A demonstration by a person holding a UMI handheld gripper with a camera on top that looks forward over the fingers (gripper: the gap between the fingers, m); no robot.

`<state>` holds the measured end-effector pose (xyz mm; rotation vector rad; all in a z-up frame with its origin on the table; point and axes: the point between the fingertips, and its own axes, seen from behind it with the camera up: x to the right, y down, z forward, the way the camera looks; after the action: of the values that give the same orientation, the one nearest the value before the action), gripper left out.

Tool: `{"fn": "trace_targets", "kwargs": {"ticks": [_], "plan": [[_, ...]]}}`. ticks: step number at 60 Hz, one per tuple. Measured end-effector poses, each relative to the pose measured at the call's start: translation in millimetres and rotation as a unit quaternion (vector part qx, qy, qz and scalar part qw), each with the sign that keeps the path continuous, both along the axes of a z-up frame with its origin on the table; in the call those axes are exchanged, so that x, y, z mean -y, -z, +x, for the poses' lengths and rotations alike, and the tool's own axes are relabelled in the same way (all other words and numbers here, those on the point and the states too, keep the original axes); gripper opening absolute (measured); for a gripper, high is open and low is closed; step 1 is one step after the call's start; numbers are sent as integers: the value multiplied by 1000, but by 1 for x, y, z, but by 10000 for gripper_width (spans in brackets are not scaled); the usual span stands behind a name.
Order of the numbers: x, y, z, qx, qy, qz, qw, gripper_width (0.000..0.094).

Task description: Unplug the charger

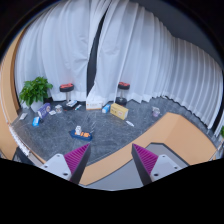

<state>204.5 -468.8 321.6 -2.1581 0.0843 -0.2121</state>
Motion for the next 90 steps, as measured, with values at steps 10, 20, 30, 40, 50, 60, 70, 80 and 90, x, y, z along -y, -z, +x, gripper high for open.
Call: {"fn": "trace_targets", "kwargs": {"ticks": [10, 20, 30, 40, 50, 60, 70, 80, 90], "plan": [[-3, 10, 5, -3, 3, -7, 1000, 852], [-2, 45, 3, -8, 6, -32, 999, 850], [-3, 117, -20, -25, 13, -61, 998, 850], [-29, 207, -82, -54, -1, -86, 995, 847], [-128, 249, -143, -67, -19, -39, 997, 849], [-242, 266, -169, -53, -4, 14, 998, 848], [-319, 290, -167, -47, 26, 29, 998, 795], [-352, 306, -155, -48, 48, 28, 997, 316], [-357, 306, -156, -48, 41, 20, 998, 107]]}}
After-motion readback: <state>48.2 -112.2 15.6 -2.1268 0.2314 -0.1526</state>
